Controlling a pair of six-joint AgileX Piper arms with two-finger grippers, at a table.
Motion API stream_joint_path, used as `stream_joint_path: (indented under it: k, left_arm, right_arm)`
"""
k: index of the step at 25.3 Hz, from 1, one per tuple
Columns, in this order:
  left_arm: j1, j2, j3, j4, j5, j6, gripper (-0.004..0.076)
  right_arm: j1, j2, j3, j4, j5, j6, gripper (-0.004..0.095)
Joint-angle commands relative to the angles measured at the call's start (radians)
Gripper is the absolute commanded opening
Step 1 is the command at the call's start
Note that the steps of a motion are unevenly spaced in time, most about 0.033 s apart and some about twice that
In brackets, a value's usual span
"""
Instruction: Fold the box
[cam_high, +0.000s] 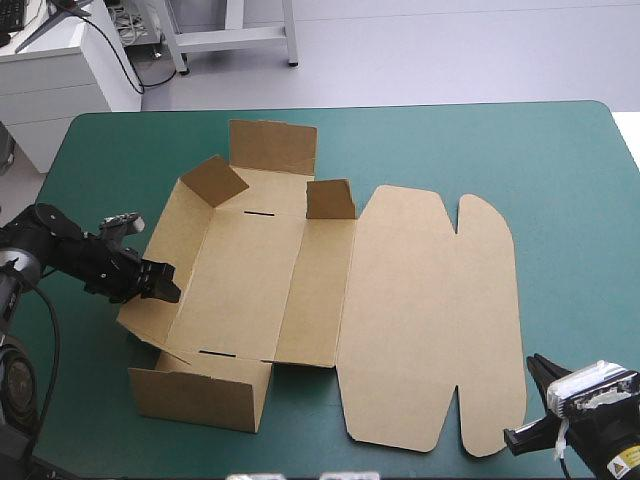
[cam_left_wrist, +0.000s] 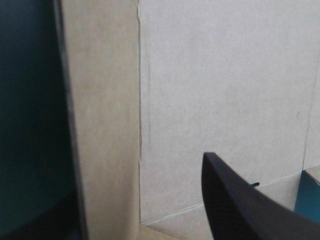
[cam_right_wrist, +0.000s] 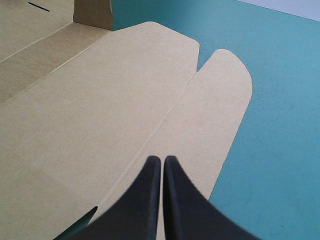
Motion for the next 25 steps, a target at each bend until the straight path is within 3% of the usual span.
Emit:
stream_joint_path:
  k: [1,5,12,25]
  left_arm:
    - [-0.008,-0.042,-0.018,-0.033,0.1,-0.025,0.0228]
    - [-0.008,-0.042,-0.018,0.036,0.1,-0.054,-0.0012]
    - [-0.034,-0.042,-0.12,0.107,0.097,-0.06,-0.0008]
    - [-0.427,0.024,-0.495,0.599,0.092,-0.081,-0.0008]
  right_arm:
    - [-0.006,0.014,-0.026,0.007,-0.07,-0.007,0.0]
    - [-0.006,0.014,-0.026,0.015,-0.07,-0.007,0.0]
    - [-0.006,0.014,-0.026,0.015,-0.07,-0.007,0.0]
    - [-0.006,0.014,-0.011,0.03,-0.055,-0.002,-0.0019]
